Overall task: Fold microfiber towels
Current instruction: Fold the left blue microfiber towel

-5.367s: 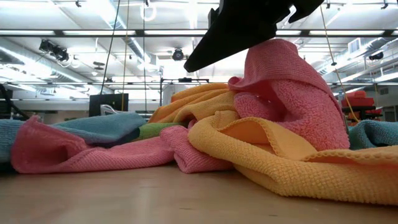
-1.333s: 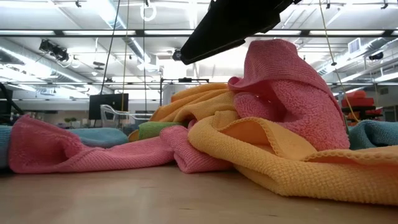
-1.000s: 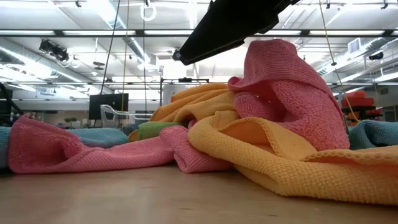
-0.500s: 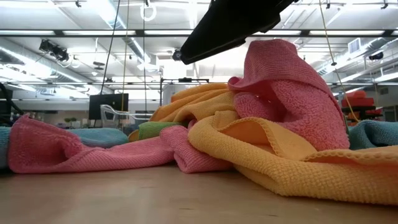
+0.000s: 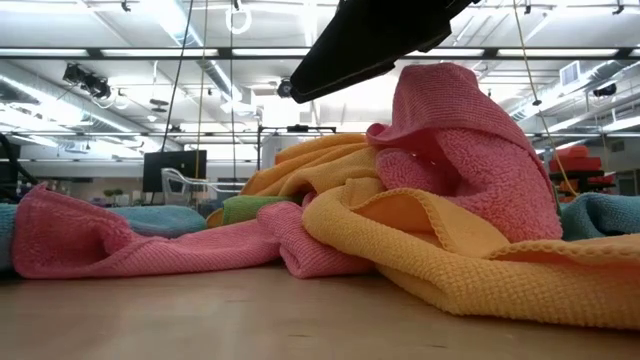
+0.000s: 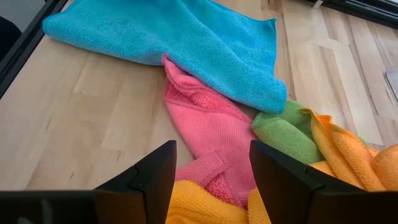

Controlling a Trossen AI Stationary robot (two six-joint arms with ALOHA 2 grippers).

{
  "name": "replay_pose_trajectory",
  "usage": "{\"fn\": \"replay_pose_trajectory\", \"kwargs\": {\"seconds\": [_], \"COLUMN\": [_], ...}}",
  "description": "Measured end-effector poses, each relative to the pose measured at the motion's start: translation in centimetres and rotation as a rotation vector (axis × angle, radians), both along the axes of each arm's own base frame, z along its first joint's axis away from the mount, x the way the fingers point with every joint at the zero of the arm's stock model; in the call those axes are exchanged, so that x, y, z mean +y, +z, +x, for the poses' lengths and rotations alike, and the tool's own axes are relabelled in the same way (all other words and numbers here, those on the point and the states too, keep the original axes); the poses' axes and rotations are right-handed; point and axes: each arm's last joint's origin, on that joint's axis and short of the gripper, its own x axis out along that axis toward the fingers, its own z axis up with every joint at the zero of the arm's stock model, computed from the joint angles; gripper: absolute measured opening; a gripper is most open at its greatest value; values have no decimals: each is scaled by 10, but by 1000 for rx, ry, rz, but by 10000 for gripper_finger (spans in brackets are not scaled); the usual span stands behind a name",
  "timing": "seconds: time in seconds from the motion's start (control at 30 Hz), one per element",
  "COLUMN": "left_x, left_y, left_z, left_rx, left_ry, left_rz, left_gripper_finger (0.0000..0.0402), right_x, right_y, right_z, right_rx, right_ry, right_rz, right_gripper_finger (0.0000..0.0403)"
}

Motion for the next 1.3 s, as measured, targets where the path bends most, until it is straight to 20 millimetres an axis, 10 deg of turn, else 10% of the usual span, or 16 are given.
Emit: {"fn": "replay_pose_trajectory", "kwargs": {"seconds": [0.53,1.07,1.3], "left_x": [62,141,148], "left_y": [-84,-104,-73], "left_z": [29,4,5], "left_rx": [-105,-54,-136], "left_ry": [-62,181,199], "left_rz": [110,198,178], "left_gripper_finger": [119,107,104], "right_x": [3,3,3], "right_y": [0,0,0], "right_z": [-1,-2,-2], "right_rx": [-1,2,1], "right_ry": [4,3,1], "right_rz": [4,5,8], "right_gripper_finger": [213,213,213]}}
